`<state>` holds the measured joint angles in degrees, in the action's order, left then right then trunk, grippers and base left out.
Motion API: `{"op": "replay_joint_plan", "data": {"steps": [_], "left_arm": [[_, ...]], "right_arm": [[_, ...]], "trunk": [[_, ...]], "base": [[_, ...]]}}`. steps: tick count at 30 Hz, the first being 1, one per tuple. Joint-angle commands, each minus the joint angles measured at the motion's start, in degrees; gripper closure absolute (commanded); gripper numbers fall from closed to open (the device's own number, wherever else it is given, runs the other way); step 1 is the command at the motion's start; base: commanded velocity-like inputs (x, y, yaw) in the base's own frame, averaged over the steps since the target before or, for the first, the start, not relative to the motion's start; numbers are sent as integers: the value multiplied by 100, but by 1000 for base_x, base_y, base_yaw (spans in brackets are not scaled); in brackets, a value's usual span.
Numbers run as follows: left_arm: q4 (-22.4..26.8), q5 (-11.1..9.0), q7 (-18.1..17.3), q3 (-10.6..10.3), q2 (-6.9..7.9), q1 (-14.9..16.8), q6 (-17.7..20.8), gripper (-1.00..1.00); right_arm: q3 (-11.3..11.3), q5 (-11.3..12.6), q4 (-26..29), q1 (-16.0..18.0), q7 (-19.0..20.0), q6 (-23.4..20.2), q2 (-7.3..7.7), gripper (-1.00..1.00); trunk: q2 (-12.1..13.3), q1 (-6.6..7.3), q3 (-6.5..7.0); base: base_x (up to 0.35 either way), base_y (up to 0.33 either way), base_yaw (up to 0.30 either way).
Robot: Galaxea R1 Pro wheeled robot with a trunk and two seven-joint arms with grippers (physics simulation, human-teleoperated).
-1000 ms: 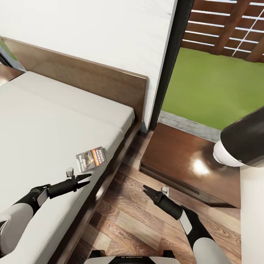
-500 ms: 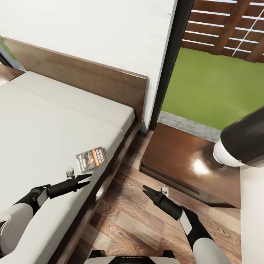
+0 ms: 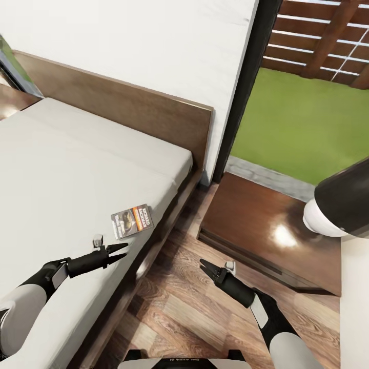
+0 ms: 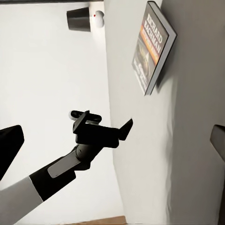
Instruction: In the bedroom, move the book from the bed onto either nightstand, and place the two sandals side by side next to the bed.
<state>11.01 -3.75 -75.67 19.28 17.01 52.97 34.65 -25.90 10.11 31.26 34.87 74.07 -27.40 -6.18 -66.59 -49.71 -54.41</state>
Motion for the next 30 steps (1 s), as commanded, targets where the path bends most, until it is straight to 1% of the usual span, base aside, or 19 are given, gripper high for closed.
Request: {"op": "replay_joint_plan", "data": {"steps": [1, 20, 30], "left_arm": [[-3, -38, -10, -26, 3, 3, 60, -100], [-3, -38, -10, -29, -82, 3, 60, -100], [-3, -38, -10, -29, -85, 3, 60, -100]], "right_arm": [[-29, -9, 3, 2, 20, -55, -6, -100], [-29, -9, 4, 2, 21, -55, -6, -100], [-29, -9, 3, 2, 20, -55, -6, -100]], "trunk": [[-2, 0, -3], [-2, 0, -3], [-2, 0, -3]], "base": [[0, 0, 251], [0, 0, 271], [0, 0, 35]]}}
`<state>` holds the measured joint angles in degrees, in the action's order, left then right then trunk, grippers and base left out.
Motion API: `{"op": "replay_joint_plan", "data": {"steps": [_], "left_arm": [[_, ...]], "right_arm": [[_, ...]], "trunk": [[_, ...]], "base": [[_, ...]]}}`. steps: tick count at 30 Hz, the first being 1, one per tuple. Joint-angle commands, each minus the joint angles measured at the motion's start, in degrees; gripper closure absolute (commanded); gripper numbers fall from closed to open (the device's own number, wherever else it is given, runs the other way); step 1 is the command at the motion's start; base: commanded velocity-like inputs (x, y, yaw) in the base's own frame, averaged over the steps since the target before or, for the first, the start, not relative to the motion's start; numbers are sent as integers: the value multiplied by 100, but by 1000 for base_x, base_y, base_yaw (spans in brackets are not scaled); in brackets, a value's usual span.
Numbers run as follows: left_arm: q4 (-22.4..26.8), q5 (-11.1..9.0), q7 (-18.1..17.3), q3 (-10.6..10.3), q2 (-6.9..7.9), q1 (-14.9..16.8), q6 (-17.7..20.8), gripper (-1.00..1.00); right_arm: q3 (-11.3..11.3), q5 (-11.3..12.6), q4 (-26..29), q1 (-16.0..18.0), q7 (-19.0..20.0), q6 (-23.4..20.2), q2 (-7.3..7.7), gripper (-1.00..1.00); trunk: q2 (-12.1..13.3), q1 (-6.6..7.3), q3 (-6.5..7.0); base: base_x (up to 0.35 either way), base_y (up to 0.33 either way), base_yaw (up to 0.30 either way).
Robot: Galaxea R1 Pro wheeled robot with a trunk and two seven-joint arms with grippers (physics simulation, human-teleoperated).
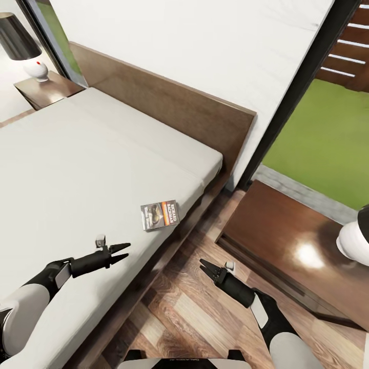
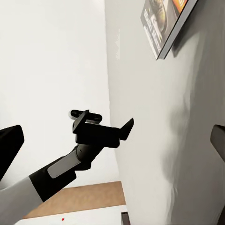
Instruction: In the bedroom, move the book from the bed onto either nightstand, and place the two sandals side by side next to the bed.
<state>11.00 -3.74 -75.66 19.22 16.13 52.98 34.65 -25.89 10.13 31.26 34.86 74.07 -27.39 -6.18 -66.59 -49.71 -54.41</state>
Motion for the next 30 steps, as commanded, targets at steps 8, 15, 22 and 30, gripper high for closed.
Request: {"op": "replay_joint_plan", "data": {"steps": [8, 15, 22, 30], "left_arm": [[-2, -39, -10, -24, -100, 2, 60, -100], [-2, 64, -12, -22, -117, 2, 60, -100], [-2, 144, -10, -23, -135, 2, 60, -100], [-2, 146, -10, -24, -182, 2, 60, -100]], "right_arm": [[-3, -7, 13, 3, -878, -48, -1, -100], [-1, -2, 20, 3, -1561, -47, 2, -100], [-20, -2, 12, 3, -1639, 356, 0, -100], [-21, 737, 21, 62, -2704, 511, -5, -100]], "trunk": [[-2, 0, -3], [-2, 0, -3], [-2, 0, -3], [-2, 0, -3]], "base": [[0, 0, 0], [0, 0, 0], [0, 0, 0], [0, 0, 0]]}}
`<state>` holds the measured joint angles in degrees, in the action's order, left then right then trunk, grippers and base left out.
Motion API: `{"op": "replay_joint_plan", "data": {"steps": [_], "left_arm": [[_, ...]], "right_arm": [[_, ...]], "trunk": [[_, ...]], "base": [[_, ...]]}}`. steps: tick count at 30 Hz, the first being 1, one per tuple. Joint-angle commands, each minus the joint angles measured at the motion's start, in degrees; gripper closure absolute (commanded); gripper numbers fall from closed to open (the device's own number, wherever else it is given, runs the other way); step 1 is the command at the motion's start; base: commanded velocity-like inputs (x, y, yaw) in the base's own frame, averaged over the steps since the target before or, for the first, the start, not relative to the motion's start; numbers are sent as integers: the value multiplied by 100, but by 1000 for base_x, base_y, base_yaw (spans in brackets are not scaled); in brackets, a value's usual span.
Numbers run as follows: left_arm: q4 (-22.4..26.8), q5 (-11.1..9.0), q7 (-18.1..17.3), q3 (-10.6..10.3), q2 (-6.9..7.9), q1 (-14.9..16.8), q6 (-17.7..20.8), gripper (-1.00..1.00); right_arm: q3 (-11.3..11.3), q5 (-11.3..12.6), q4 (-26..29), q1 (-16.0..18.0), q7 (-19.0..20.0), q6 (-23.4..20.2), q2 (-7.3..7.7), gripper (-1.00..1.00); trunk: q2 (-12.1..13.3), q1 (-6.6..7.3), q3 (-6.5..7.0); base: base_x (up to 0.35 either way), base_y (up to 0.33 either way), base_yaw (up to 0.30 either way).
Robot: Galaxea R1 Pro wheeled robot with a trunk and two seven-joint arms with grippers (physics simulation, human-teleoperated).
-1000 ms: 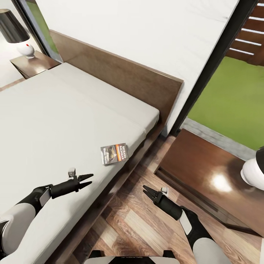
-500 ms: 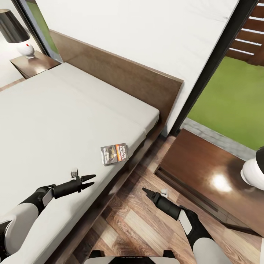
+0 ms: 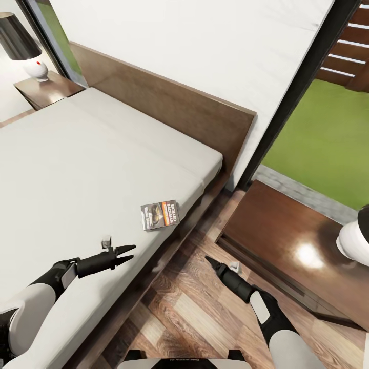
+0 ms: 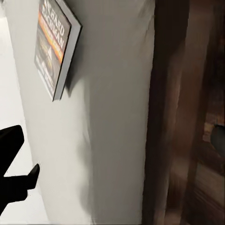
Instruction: In the bedroom, move the book from the bed onto either nightstand, and place the two sandals side by side next to the bed.
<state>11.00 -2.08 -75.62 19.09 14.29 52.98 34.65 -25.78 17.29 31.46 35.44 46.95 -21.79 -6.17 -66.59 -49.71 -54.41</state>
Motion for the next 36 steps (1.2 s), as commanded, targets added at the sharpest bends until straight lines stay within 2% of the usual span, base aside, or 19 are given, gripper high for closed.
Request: {"op": "replay_joint_plan", "data": {"steps": [1, 3, 6, 10, 14, 17, 22, 36], "left_arm": [[-1, -21, -14, -11, 2, 2, 60, -100], [-1, -21, -14, -11, 3, 2, 60, -100], [-1, -19, -14, -11, -1, 2, 60, -100], [-1, -19, -12, -11, -22, 2, 60, -100], [-1, -20, -6, -11, -50, 2, 60, -100], [-1, -16, 15, -11, -56, 2, 60, -100], [-1, -13, 70, -11, -58, 2, 60, -100], [-1, -15, 220, -11, -144, 2, 60, -100]], "right_arm": [[-33, 264, 13, 64, -219, -40, -7, -100], [-28, 627, 39, 139, -477, -15, -7, -100], [-25, 822, 47, 184, -606, 0, -4, -100], [-24, 961, 52, 205, -651, -1, -6, -100], [-14, 1400, 48, 304, -619, -54, -4, -100], [0, 1591, 45, 344, -604, -86, 0, -100], [12, 1673, 51, 363, -592, -97, 1, -100], [28, 1681, 37, 367, -597, -20, -7, -100]], "trunk": [[-2, 0, -3], [-2, 0, -3], [-2, 0, -3], [-2, 0, -3], [-2, 0, -3], [-2, 0, -3], [-2, 0, -3], [-2, 0, -3]], "base": [[0, 0, 0], [0, 0, 0], [0, 0, 0], [0, 0, 0], [0, 0, 0], [0, 0, 0], [0, 0, 0], [49, 40, 0]]}}
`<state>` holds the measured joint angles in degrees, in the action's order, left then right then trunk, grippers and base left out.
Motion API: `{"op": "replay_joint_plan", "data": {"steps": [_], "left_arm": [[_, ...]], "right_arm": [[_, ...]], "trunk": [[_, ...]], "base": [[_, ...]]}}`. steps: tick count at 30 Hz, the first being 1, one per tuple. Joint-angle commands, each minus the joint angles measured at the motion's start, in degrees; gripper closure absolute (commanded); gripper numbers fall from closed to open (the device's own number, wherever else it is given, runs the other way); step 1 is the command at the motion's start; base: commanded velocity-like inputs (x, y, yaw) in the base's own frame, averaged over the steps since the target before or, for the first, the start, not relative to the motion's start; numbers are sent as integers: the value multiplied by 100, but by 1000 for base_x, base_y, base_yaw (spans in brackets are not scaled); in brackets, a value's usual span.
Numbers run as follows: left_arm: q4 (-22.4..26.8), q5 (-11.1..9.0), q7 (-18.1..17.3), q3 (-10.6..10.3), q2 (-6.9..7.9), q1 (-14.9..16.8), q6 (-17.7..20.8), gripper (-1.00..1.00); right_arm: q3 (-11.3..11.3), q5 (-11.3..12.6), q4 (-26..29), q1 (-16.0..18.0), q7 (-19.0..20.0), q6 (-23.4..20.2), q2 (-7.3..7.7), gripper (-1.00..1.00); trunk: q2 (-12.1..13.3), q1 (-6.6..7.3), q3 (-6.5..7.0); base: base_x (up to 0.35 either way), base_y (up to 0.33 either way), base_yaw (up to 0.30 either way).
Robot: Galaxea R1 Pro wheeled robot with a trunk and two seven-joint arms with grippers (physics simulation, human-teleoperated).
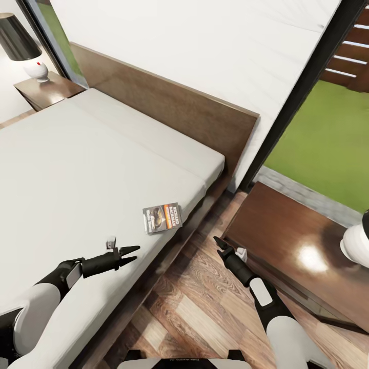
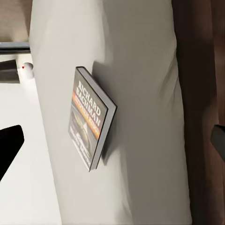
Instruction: In the bedroom, move the book from the bed onto either nightstand, and place the two sandals side by side next to the bed.
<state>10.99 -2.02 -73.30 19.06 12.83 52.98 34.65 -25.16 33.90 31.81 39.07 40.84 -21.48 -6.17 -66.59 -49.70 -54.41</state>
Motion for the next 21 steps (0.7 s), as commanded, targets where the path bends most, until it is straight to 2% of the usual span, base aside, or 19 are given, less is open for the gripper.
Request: {"op": "replay_joint_plan", "data": {"steps": [1, 21], "left_arm": [[-1, -21, -8, -7, 1, 2, 60, -100], [-1, -27, 0, -7, -61, 2, 60, -100]], "right_arm": [[-34, 20, -2, 4, 14, -50, -7, -100], [-34, 20, -31, 2, 21, -56, -7, -100]], "trunk": [[-2, -1, -3], [-2, -1, -3]], "base": [[62, 52, 0], [7, 6, 0]]}}
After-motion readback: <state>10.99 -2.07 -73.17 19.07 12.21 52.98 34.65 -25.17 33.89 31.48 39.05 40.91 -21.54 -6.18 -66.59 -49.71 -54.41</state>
